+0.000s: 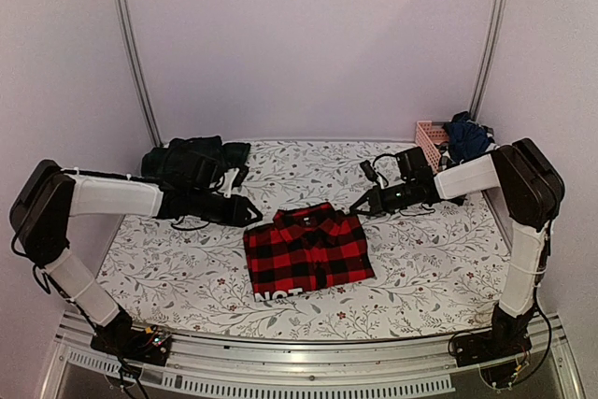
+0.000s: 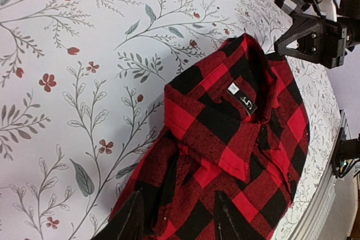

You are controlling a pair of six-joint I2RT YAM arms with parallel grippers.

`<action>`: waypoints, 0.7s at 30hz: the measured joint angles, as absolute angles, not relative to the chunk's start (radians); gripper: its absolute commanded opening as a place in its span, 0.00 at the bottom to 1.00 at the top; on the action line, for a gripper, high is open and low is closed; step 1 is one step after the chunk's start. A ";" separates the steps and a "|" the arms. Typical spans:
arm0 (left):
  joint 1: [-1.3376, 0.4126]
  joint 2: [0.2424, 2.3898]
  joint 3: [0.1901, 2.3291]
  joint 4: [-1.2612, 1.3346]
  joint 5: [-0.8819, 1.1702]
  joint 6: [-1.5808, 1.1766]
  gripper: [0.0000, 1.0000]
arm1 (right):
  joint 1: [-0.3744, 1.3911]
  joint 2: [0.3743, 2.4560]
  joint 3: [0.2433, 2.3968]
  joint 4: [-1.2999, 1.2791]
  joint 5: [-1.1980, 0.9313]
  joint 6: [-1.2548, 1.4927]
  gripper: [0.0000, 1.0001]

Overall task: Fold and stack the mixed laundry pile
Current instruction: Smooth out the square-folded T-shirt at the center of the board.

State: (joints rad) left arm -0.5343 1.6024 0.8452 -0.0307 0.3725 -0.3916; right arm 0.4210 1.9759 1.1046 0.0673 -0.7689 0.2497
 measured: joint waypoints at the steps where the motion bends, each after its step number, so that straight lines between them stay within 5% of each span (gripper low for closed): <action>1: -0.533 1.599 0.850 -0.034 0.374 -0.394 0.40 | 0.421 1.976 1.105 0.068 -0.769 0.250 0.00; 11: -0.532 1.610 0.854 -0.050 0.410 -0.414 0.31 | 0.421 1.976 1.105 0.067 -0.769 0.250 0.00; 21: -0.532 1.641 0.853 -0.074 0.384 -0.419 0.34 | 0.421 1.976 1.105 0.067 -0.770 0.249 0.00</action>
State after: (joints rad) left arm -0.5320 1.6409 0.8532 -0.0742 0.3840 -0.4194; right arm 0.4210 1.9762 1.1046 0.0673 -0.7696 0.2493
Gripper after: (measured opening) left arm 0.340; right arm 0.004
